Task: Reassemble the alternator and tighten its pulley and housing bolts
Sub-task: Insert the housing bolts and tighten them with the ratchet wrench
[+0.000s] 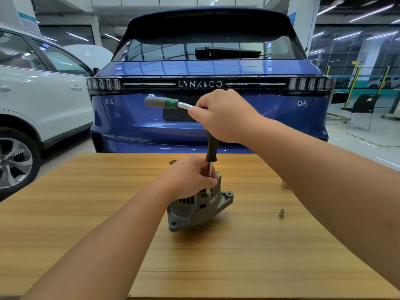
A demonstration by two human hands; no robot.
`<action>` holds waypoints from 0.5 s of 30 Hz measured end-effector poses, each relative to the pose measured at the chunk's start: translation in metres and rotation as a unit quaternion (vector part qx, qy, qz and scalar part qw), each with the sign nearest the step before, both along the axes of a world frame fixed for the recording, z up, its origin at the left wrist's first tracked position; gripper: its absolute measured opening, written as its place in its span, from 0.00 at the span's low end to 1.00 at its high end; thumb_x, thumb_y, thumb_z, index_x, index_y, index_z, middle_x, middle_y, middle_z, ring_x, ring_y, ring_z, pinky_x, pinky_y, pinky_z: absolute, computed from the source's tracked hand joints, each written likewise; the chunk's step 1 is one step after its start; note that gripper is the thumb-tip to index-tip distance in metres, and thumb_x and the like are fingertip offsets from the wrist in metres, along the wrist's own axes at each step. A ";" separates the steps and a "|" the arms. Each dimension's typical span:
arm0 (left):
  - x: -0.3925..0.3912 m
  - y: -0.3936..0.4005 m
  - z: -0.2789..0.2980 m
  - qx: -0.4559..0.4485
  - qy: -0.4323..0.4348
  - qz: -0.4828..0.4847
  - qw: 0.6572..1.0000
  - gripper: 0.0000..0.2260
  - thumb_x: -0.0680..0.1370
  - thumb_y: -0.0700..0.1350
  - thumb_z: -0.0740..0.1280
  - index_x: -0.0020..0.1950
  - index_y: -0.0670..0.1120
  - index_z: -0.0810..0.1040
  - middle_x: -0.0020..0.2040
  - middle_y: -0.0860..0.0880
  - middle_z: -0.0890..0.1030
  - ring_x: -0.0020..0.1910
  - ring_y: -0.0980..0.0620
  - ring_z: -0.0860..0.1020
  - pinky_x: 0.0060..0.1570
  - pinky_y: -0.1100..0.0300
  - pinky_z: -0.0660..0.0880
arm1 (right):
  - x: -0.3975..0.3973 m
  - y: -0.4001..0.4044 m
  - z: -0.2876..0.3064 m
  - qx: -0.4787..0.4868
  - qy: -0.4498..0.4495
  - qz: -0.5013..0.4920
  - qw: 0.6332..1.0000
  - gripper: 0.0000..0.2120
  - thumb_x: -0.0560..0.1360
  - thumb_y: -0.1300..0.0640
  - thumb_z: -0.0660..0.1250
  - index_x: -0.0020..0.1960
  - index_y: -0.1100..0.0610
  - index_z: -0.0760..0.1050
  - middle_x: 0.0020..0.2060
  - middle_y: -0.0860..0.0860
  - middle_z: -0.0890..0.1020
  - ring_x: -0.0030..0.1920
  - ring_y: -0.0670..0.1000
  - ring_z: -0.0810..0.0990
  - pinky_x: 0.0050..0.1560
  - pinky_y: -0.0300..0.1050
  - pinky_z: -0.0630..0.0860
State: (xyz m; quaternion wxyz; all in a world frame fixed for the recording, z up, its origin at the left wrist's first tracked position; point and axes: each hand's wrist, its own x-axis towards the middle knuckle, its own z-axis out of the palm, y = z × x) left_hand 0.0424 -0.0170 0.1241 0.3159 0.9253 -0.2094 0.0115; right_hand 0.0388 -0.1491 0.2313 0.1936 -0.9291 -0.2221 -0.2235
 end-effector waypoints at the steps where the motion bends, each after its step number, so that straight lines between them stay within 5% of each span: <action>1: 0.000 0.000 0.000 0.001 -0.002 -0.001 1.000 0.03 0.80 0.48 0.72 0.46 0.54 0.82 0.43 0.58 0.83 0.46 0.58 0.81 0.45 0.60 0.74 | 0.000 0.002 0.004 0.047 0.058 -0.003 0.997 0.15 0.81 0.51 0.61 0.43 0.59 0.79 0.32 0.53 0.81 0.31 0.52 0.75 0.35 0.45 0.71; 5: 0.002 0.001 0.000 0.008 -0.003 -0.004 1.000 0.03 0.80 0.48 0.72 0.46 0.55 0.82 0.42 0.60 0.82 0.46 0.59 0.81 0.44 0.61 0.73 | -0.004 0.004 0.013 0.278 0.269 -0.004 0.922 0.08 0.80 0.56 0.62 0.47 0.60 0.75 0.31 0.53 0.84 0.38 0.55 0.87 0.48 0.51 0.82; 9: 0.003 0.001 0.000 0.003 -0.002 0.000 1.000 0.04 0.79 0.48 0.72 0.45 0.56 0.81 0.42 0.59 0.83 0.45 0.59 0.81 0.44 0.60 0.73 | -0.004 0.000 -0.002 0.500 0.383 0.064 0.774 0.06 0.79 0.53 0.63 0.46 0.55 0.72 0.31 0.50 0.83 0.38 0.55 0.87 0.57 0.60 0.73; 13: 0.004 -0.001 0.001 0.021 -0.002 0.001 1.000 0.04 0.79 0.48 0.72 0.45 0.57 0.80 0.43 0.56 0.83 0.45 0.58 0.81 0.43 0.60 0.74 | 0.001 0.004 -0.032 0.687 0.323 0.146 0.634 0.07 0.80 0.52 0.64 0.50 0.56 0.77 0.35 0.46 0.84 0.37 0.49 0.85 0.60 0.57 0.72; 15: 0.005 -0.001 0.001 0.023 -0.002 0.004 1.000 0.05 0.79 0.48 0.72 0.45 0.57 0.80 0.43 0.56 0.83 0.44 0.58 0.80 0.41 0.62 0.73 | 0.000 0.007 -0.044 0.685 0.213 0.168 0.676 0.08 0.82 0.53 0.63 0.54 0.57 0.76 0.40 0.48 0.85 0.39 0.49 0.85 0.51 0.51 0.77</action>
